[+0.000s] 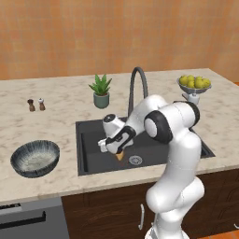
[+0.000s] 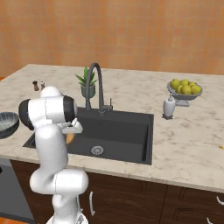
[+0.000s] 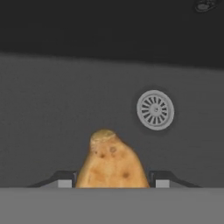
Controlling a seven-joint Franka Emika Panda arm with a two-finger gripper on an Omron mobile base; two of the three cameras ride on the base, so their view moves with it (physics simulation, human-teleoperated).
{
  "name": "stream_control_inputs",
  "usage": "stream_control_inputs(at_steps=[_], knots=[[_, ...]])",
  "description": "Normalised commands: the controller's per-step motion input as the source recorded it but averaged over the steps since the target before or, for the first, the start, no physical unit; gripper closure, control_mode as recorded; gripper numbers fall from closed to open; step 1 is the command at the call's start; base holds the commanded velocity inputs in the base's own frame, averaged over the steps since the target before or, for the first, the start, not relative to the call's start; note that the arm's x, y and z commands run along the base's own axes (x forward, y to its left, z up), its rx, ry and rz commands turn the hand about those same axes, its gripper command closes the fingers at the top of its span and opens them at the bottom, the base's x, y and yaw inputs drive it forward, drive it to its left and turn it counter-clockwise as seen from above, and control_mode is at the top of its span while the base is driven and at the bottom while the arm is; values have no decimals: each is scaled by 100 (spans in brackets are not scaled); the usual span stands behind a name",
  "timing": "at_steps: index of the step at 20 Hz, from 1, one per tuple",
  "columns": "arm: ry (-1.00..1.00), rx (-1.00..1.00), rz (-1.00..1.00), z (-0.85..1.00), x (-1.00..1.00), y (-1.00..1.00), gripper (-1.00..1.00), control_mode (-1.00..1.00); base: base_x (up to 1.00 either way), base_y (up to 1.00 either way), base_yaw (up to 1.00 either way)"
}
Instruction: Pick the potato from the sink and place it in the bowl. Then pick the bowl and place it in the microwave. Then close the microwave door and press the start button.
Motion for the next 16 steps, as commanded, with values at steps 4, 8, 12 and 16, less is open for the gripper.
stream_control_inputs(at_steps=[4,8,12,16], knots=[[0,0,-5,100,-4,24,100,-100,0,0,0],[0,0,0,100,-29,24,100,-100,0,0,0],[0,0,2,96,-74,31,100,-100,0,0,0],[1,0,17,62,-94,50,100,-100,0,0,0]])
